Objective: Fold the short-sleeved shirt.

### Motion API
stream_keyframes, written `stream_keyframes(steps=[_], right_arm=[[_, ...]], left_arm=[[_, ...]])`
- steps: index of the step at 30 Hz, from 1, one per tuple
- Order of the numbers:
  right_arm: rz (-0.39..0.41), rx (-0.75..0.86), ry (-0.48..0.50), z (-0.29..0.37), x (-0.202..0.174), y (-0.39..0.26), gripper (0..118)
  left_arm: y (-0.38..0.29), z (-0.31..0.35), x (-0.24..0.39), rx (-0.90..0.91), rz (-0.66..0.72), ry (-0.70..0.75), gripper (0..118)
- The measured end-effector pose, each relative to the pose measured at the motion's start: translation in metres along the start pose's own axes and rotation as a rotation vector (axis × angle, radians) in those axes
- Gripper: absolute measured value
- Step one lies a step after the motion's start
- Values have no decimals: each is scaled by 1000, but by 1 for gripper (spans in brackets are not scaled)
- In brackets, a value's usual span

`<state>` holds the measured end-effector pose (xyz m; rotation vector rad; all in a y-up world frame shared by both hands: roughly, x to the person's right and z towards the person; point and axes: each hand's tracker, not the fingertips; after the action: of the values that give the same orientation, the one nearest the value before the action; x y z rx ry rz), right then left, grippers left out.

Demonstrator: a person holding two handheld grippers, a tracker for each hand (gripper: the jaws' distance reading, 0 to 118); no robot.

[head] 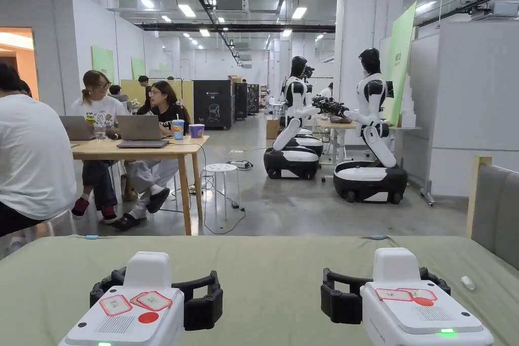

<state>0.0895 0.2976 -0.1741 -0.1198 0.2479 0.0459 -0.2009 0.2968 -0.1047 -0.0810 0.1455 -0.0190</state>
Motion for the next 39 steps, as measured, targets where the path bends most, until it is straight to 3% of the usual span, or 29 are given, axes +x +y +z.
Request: stream_keyframes(steps=[12, 26, 39], right_arm=[[-3, -46, -29, 0, -8, 6, 118], [-89, -67, -43, 5, -10, 11, 118], [-50, -54, -90, 14, -17, 12, 118]], left_arm=[[-1, 6, 0, 3, -1, -15, 118], [-3, 6, 2, -17, -1, -25, 118], [-6, 5, 5, -26, 1, -29, 118]])
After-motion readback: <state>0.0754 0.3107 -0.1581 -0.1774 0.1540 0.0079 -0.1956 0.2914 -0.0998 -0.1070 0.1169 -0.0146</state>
